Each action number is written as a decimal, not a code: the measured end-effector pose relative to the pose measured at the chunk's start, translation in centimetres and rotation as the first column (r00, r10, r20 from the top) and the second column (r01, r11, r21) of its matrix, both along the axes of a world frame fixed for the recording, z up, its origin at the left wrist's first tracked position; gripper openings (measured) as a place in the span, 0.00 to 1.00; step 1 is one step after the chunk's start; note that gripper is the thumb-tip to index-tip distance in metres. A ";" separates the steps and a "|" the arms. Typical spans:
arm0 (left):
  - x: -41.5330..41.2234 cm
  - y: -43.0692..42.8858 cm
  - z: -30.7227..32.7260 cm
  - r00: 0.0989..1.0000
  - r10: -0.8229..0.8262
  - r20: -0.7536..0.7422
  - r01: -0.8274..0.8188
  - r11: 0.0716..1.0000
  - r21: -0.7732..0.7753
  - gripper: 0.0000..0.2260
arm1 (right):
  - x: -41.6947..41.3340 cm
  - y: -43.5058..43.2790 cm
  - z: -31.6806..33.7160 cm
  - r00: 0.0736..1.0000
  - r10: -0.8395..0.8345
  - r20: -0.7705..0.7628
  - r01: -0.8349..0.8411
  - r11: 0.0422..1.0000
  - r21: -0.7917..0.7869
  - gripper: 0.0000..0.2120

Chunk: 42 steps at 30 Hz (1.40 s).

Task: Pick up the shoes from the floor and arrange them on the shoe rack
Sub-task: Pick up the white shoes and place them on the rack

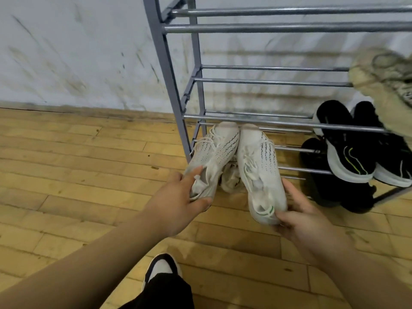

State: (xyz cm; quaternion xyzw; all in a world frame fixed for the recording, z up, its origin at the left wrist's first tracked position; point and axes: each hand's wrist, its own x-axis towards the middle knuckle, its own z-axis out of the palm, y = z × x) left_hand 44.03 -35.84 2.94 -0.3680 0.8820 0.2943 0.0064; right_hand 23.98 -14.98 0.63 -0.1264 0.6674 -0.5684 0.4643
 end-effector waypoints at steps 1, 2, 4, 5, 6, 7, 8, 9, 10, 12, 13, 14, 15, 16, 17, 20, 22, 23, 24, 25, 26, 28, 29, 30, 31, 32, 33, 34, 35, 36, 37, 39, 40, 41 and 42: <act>-1.4 -0.2 -0.1 1.000 0.000 0.029 0.002 0.998 -0.055 0.36 | -0.5 -0.8 -0.4 0.999 -0.033 -0.007 0.033 0.999 0.001 0.37; -2.8 -0.5 -0.2 0.998 0.002 0.058 0.004 0.995 -0.105 0.36 | -1.0 -1.6 -0.7 0.998 -0.065 -0.008 0.065 0.998 -0.006 0.37; -5.7 -1.1 -0.3 0.995 0.016 0.103 0.003 0.984 -0.178 0.36 | -2.0 -3.4 -1.0 0.993 -0.112 0.026 0.114 0.992 -0.051 0.37; -7.0 -1.4 -0.3 0.992 0.022 0.123 0.005 0.977 -0.215 0.36 | -2.5 -4.3 -0.9 0.990 -0.132 0.040 0.135 0.988 -0.070 0.37; -8.3 -1.8 -0.4 0.989 0.029 0.147 0.010 0.966 -0.257 0.35 | -3.0 -5.2 -0.9 0.987 -0.152 0.043 0.155 0.985 -0.081 0.37; -9.5 -2.3 -0.6 0.984 0.039 0.173 0.014 0.955 -0.295 0.35 | -3.5 -6.0 -0.8 0.985 -0.169 0.038 0.172 0.981 -0.086 0.37; -10.5 -2.9 -0.8 0.979 0.058 0.197 0.008 0.947 -0.321 0.34 | -3.8 -6.8 -0.7 0.983 -0.181 0.030 0.183 0.979 -0.090 0.38; -11.3 -3.4 -1.1 0.972 0.087 0.216 -0.011 0.943 -0.333 0.34 | -4.1 -7.4 -0.6 0.982 -0.187 0.016 0.188 0.978 -0.093 0.37; -12.0 -3.9 -1.3 0.966 0.121 0.228 -0.038 0.941 -0.336 0.34 | -4.2 -7.8 -0.7 0.982 -0.187 -0.012 0.185 0.978 -0.097 0.37; -12.5 -4.6 -1.8 0.953 0.182 0.241 -0.097 0.940 -0.326 0.35 | -4.2 -8.1 -1.0 0.977 -0.168 -0.133 0.157 0.984 -0.089 0.34; -12.6 -4.8 -1.9 0.949 0.196 0.247 -0.113 0.942 -0.316 0.36 | -4.1 -8.0 -1.1 0.962 -0.152 -0.227 0.140 0.988 -0.069 0.31; -12.4 -4.9 -2.0 0.950 0.195 0.245 -0.113 0.943 -0.313 0.37 | -4.1 -7.8 -1.3 0.935 -0.132 -0.330 0.125 0.991 -0.042 0.29; -12.1 -5.0 -2.0 0.956 0.179 0.233 -0.099 0.943 -0.318 0.37 | -4.2 -7.7 -1.6 0.901 -0.114 -0.419 0.117 0.993 -0.018 0.29; -11.8 -5.0 -2.1 0.965 0.152 0.213 -0.077 0.943 -0.324 0.37 | -4.3 -7.5 -1.9 0.878 -0.099 -0.468 0.110 0.994 -0.003 0.28; -11.4 -5.1 -2.2 0.974 0.122 0.193 -0.052 0.943 -0.329 0.37 | -4.5 -7.4 -2.1 0.875 -0.083 -0.476 0.097 0.995 0.004 0.29; -10.6 -5.3 -2.2 0.983 0.079 0.164 -0.020 0.941 -0.338 0.35 | -4.5 -7.4 -2.2 0.904 0.013 -0.428 -0.003 1.000 0.025 0.36; -10.4 -5.1 -2.2 0.985 0.088 0.150 -0.032 0.939 -0.342 0.33 | -4.5 -7.5 -2.2 0.877 0.082 -0.473 -0.061 0.996 0.061 0.41; -10.3 -4.9 -2.1 0.986 0.091 0.139 -0.038 0.938 -0.344 0.32 | -4.4 -7.6 -2.2 0.867 0.091 -0.490 -0.067 0.996 0.065 0.42; -10.3 -4.7 -2.2 0.987 0.093 0.131 -0.042 0.936 -0.349 0.31 | -4.3 -7.7 -2.3 0.861 0.086 -0.502 -0.063 0.996 0.062 0.43; -10.2 -4.6 -2.2 0.987 0.097 0.128 -0.046 0.933 -0.357 0.30 | -4.2 -7.7 -2.5 0.856 0.081 -0.511 -0.059 0.996 0.060 0.42; -10.2 -4.5 -2.4 0.987 0.102 0.128 -0.048 0.930 -0.365 0.29 | -4.1 -7.8 -2.7 0.851 0.078 -0.520 -0.054 0.997 0.060 0.41; -10.0 -4.3 -2.6 0.987 0.109 0.121 -0.057 0.927 -0.372 0.28 | -4.0 -8.0 -2.9 0.842 0.075 -0.534 -0.049 0.997 0.063 0.40; -10.0 -4.3 -2.8 0.987 0.113 0.116 -0.063 0.928 -0.369 0.28 | -4.0 -8.2 -2.9 0.840 0.077 -0.538 -0.049 0.997 0.066 0.40; -10.0 -4.3 -2.8 0.987 0.118 0.111 -0.070 0.929 -0.363 0.28 | -4.0 -8.5 -2.9 0.841 0.078 -0.536 -0.050 0.996 0.067 0.40; -10.0 -4.3 -2.9 0.987 0.124 0.105 -0.079 0.931 -0.356 0.28 | -4.0 -8.9 -2.9 0.844 0.081 -0.530 -0.053 0.996 0.068 0.40; -9.9 -4.4 -3.0 0.987 0.126 0.095 -0.086 0.934 -0.347 0.28 | -3.9 -9.4 -2.9 0.846 0.085 -0.526 -0.057 0.996 0.069 0.40; -9.8 -4.6 -3.1 0.989 0.122 0.082 -0.087 0.937 -0.339 0.29 | -3.7 -10.0 -2.9 0.844 0.090 -0.529 -0.061 0.996 0.072 0.40; -9.6 -4.7 -3.3 0.992 0.110 0.066 -0.082 0.940 -0.332 0.30 | -3.4 -10.6 -3.0 0.836 0.095 -0.540 -0.062 0.995 0.077 0.40; -9.4 -4.7 -3.5 0.994 0.096 0.047 -0.076 0.943 -0.325 0.31 | -3.1 -11.1 -3.1 0.826 0.097 -0.556 -0.061 0.995 0.082 0.40; -9.1 -4.7 -3.6 0.996 0.085 0.028 -0.072 0.946 -0.316 0.32 | -2.8 -11.4 -3.2 0.815 0.097 -0.572 -0.058 0.995 0.087 0.40; -8.9 -4.7 -3.7 0.997 0.080 0.012 -0.072 0.949 -0.308 0.32 | -2.6 -11.7 -3.4 0.805 0.096 -0.586 -0.051 0.994 0.092 0.40; -8.6 -4.6 -3.8 0.997 0.083 -0.011 -0.082 0.951 -0.298 0.32 | -2.4 -11.9 -3.7 0.793 0.090 -0.602 -0.036 0.994 0.101 0.40; -8.6 -4.6 -3.8 0.996 0.089 -0.011 -0.088 0.951 -0.295 0.31 | -2.4 -12.0 -3.8 0.792 0.085 -0.604 -0.029 0.994 0.102 0.40; -8.6 -4.6 -3.7 0.996 0.094 -0.005 -0.091 0.951 -0.295 0.31 | -2.4 -12.0 -3.8 0.790 0.080 -0.608 -0.023 0.995 0.102 0.40; -8.7 -4.5 -3.7 0.995 0.097 0.002 -0.092 0.951 -0.296 0.31 | -2.4 -12.2 -3.8 0.787 0.078 -0.611 -0.018 0.994 0.104 0.40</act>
